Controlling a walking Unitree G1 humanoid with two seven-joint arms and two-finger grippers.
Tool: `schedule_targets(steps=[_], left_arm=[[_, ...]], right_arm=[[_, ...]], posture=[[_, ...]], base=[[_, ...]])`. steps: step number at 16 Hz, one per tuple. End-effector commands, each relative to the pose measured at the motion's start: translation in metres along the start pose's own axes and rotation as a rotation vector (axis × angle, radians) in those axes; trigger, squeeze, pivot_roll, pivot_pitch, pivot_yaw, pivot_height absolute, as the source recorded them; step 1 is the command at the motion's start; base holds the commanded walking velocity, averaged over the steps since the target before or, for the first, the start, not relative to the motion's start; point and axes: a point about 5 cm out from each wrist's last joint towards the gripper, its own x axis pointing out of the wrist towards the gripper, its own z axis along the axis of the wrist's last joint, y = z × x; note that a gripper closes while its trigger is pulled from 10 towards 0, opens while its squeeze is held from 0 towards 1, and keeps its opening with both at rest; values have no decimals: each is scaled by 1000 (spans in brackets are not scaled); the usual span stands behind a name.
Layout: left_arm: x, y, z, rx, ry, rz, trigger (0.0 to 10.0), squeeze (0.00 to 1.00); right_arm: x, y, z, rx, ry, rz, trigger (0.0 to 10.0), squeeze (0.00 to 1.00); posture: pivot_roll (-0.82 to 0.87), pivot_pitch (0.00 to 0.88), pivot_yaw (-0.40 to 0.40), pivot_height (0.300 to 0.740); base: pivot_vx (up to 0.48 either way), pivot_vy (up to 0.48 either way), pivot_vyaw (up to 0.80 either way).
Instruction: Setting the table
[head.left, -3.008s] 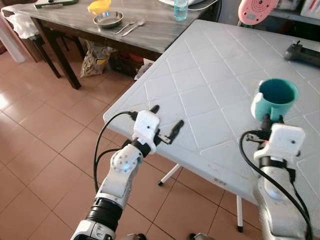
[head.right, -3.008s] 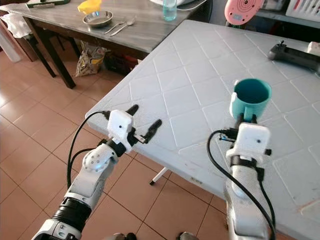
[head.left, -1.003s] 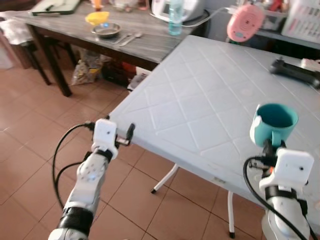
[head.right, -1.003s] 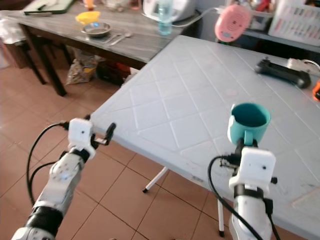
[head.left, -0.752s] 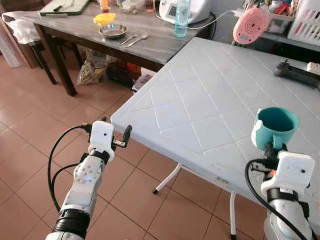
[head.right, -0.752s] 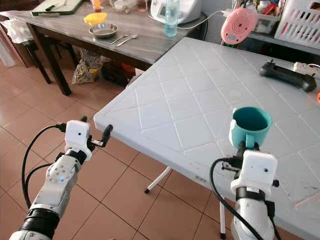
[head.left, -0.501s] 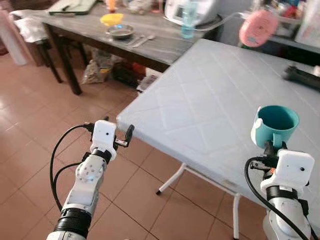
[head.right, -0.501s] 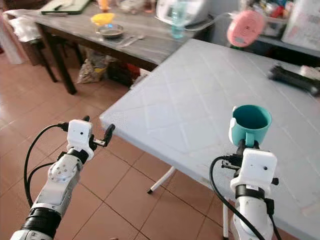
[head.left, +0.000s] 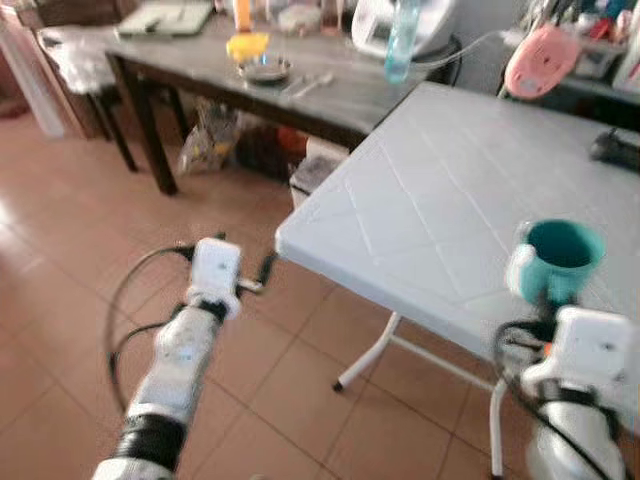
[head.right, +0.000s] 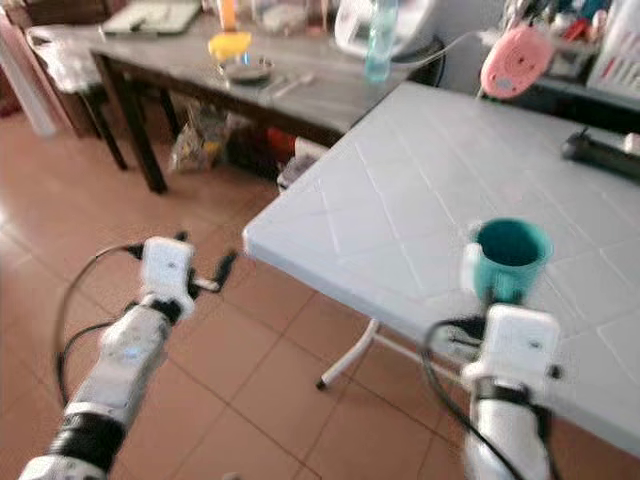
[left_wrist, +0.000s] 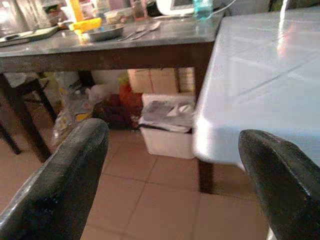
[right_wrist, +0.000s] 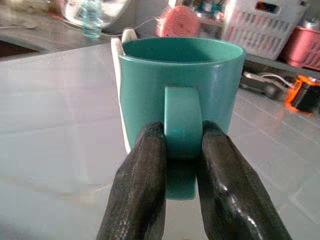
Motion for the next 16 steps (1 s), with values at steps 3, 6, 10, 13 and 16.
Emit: schedule_targets(steps=[3,6,10,13,16], left_arm=[[2,-4,1,1,5,-14,10000,0],[4,-9,4,10,-15,-34,10000,0],[7,-19,7,-8,-30,-81,10000,0],[9,-22,8,-19,-34,-90,10000,0],[11,-26,10,-31,-39,-104,10000,0]], right_arm=[[1,-6,5,-14,-29,-24,10000,0],[1,-7,4,-16,-27,-32,10000,0],[1,-9,4,-24,-24,-45,10000,0],[1,-9,4,-28,-26,-48,10000,0],[0,-9,5,-32,-27,-50,10000,0]], posture=[[-18,93,21,740],[-20,93,25,740],[-26,93,29,740],[-30,93,31,740],[-35,93,34,740]], base=[[0,352,0],[0,117,0],[0,0,-375],[0,0,-800],[0,0,-800]])
